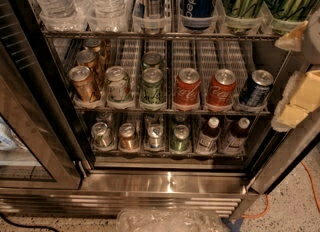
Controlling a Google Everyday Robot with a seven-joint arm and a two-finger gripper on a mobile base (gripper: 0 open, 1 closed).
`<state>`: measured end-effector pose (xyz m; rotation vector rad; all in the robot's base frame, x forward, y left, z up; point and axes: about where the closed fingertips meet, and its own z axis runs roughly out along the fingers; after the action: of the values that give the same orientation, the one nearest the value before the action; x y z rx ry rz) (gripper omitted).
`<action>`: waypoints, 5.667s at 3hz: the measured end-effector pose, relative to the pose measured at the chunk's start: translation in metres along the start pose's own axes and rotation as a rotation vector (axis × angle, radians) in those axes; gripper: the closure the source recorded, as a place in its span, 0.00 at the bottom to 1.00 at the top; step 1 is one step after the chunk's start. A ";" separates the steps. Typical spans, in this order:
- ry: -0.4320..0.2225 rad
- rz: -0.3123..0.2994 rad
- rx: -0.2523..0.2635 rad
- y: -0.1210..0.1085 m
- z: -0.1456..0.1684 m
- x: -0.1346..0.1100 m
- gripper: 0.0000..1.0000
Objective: Pick water bottle from top shelf of fridge
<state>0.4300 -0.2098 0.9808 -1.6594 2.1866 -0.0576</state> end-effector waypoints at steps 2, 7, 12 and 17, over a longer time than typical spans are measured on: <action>-0.273 0.071 0.085 0.051 0.025 0.001 0.00; -0.770 -0.001 0.052 0.105 0.028 -0.077 0.00; -1.155 0.396 0.041 0.107 0.028 -0.146 0.00; -1.039 0.554 0.197 0.086 0.057 -0.207 0.00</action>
Offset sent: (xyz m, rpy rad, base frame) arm -0.0708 0.1193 0.0163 0.9709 -0.3011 0.0826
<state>0.4156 0.0203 0.9639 -0.6441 1.6251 0.5825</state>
